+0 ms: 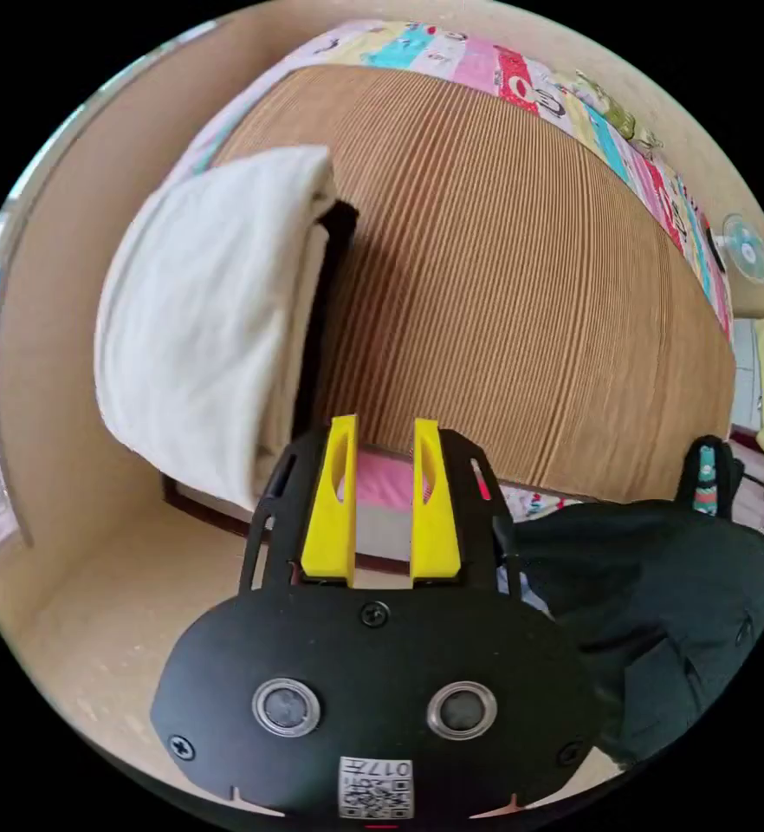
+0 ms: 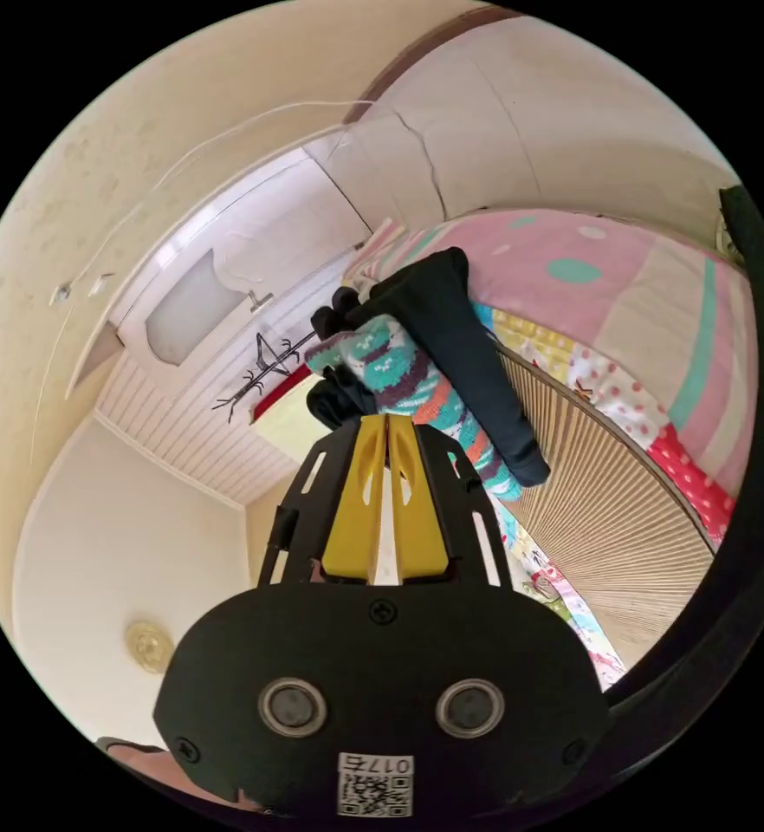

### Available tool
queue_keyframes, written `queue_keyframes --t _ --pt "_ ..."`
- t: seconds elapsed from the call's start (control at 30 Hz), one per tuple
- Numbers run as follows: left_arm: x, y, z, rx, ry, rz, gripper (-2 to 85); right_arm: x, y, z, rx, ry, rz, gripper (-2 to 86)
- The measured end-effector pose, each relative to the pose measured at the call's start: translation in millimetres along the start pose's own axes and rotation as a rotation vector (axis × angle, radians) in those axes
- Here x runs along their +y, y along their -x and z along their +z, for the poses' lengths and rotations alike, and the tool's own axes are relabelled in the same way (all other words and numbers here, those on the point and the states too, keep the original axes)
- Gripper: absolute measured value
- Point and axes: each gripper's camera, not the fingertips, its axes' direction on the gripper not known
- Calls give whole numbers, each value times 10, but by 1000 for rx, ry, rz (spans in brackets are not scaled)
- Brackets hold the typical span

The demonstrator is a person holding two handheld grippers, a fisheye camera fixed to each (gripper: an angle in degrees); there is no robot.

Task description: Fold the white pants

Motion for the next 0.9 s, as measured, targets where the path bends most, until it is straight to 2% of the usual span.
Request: queue_keyframes --t 0.07,0.13,0.23,0.27,0.3,0.37,0.43,0.47,0.53,0.6,0.63,0.7,0.73,0.77,0.8,0.87,0.9 --pt "-105 -35 -267 -91 -79 12 133 -47 55 -2 55 62 -35 4" --pt "-221 -80 -321 -167 -56 18 163 -112 114 83 68 144 -77 4" --pt "-321 -228 17 -217 117 28 184 -179 103 215 -41 215 -83 4" --pt "-309 -305 292 -187 256 14 179 -189 92 235 -66 223 -79 4" --pt "-252 -430 466 -206 315 5 164 -205 72 266 -109 233 -72 4" --pt "-178 -671 438 -333 261 -50 123 -226 33 290 -158 240 -57 4" --pt "-165 -793 365 -301 228 -139 76 -259 -31 298 -212 241 -28 4" --pt "-129 -770 207 -222 165 -251 39 -269 -49 303 -225 240 -19 4" --pt "117 -560 -145 16 -22 -533 34 -311 -119 381 -268 276 12 4" --pt "653 -332 -437 478 -300 -804 29 -320 -189 531 -247 364 54 4" --pt "767 -328 -497 581 -377 -822 27 -308 -255 672 -197 445 94 5" --pt "958 -463 -788 899 -649 -716 24 -254 -372 922 -95 580 147 5" --pt "939 -528 -892 954 -692 -651 23 -185 -465 1115 -13 681 177 6" --pt "866 -706 -1159 996 -746 -491 23 -141 -518 1219 29 735 192 6" --pt "795 -973 -1494 960 -783 -320 21 -25 -636 1443 116 854 208 6" --pt "748 -1431 -1942 912 -847 -126 20 214 -847 1777 247 1040 223 7" --pt "753 -1696 -2162 951 -918 -17 19 419 -1017 1977 324 1164 234 9"
